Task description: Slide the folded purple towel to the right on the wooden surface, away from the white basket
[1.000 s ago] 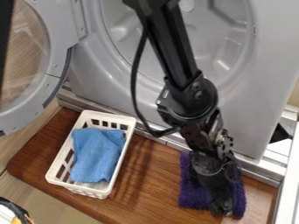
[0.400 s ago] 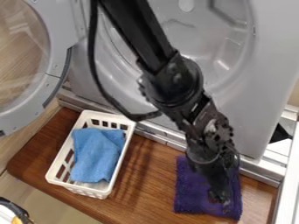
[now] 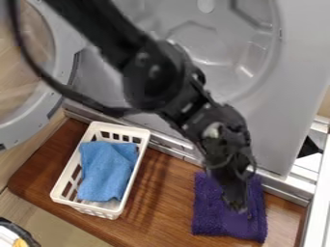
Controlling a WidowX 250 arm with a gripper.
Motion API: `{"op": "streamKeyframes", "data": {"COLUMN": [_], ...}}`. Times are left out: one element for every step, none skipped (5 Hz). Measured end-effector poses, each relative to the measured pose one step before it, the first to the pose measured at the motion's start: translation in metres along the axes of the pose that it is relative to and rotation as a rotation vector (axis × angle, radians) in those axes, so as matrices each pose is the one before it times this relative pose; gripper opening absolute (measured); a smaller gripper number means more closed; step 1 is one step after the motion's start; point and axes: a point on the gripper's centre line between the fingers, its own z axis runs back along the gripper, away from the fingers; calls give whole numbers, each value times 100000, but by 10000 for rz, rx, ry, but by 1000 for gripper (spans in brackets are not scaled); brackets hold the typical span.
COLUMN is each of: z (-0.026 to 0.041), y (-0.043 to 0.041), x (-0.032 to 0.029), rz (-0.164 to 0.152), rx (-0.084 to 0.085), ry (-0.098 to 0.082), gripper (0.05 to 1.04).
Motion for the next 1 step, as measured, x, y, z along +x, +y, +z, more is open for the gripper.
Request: {"op": "streamKeyframes", "data": {"z": [1303], "y": [56], "x": [-402], "rz": [10], "rx": [50], "ry": [-152], "gripper": [998]}}
